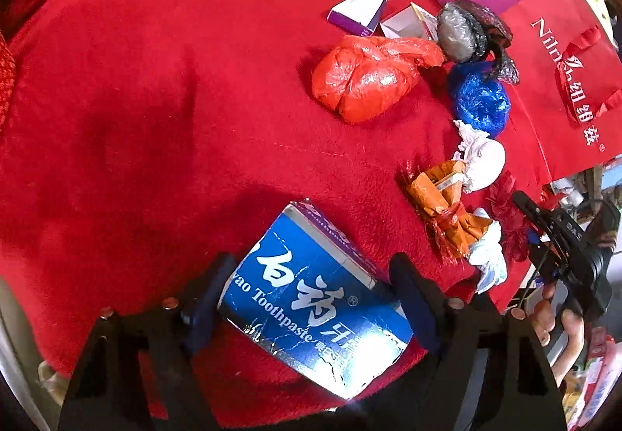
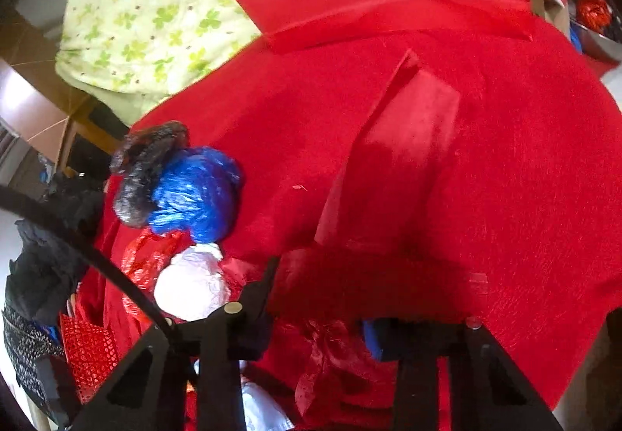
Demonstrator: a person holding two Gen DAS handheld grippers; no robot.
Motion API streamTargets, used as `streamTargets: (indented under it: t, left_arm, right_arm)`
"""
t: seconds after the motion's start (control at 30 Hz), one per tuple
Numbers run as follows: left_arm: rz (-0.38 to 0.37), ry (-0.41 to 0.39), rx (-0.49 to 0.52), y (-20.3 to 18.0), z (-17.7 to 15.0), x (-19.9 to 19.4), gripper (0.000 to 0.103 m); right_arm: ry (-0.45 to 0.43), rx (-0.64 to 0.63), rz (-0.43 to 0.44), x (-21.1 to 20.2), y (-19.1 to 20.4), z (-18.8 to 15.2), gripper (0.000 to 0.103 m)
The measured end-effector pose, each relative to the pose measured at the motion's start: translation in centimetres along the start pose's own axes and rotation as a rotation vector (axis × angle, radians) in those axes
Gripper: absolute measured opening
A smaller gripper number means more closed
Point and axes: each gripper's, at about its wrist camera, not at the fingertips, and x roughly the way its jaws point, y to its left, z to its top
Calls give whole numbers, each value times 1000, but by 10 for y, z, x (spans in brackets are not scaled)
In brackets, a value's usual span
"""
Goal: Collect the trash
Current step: 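Lower the left tool onto the blue toothpaste box and close it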
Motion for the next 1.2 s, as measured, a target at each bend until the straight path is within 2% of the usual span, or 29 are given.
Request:
streamTargets:
  t: [0.13, 0.37, 0.43, 0.47, 0.53, 0.63, 0.73, 0.8, 0.87, 1.03, 1.13, 1.2]
  left_arm:
    - [-28, -24, 11, -1, 3, 2, 65]
    - [-53, -57, 12, 5, 6, -14, 63]
    - [-59, -85, 11, 13, 4, -25, 47]
    - [-71, -95, 8, 15, 5, -31, 24]
    - [-116, -120, 0, 20, 9, -50, 24]
    - [-40, -191, 34, 20, 15, -71, 24]
    - [-48, -198, 14, 34, 21, -70, 24]
    - [-15, -210, 20, 42, 24, -67, 23]
    - [-26, -214, 4, 52, 25, -68, 1]
    - [-37, -294, 2, 59, 31, -94, 1]
    - [-55, -264, -38, 65, 30, -92, 2]
    - [-60, -244, -73, 69, 21, -91, 15]
  right_arm:
    - [-50, -28, 26, -16, 6, -1, 38]
    - [-99, -55, 79, -40, 22, -2, 38]
    - [-105, -66, 94, -47, 30, -4, 38]
    - [-107, -78, 102, -49, 36, -4, 38]
    - [-109, -100, 124, -53, 48, -5, 38]
    - [-113, -152, 151, -58, 74, -6, 38]
    - [-120, -173, 166, -56, 92, -8, 38]
    - [-117, -183, 162, -55, 100, -11, 38]
    - [-110, -193, 168, -55, 106, -15, 38]
    - [-124, -246, 175, -64, 122, -17, 38]
    - [-129, -244, 185, -67, 127, -18, 38]
    - [-133, -252, 182, -69, 126, -23, 38]
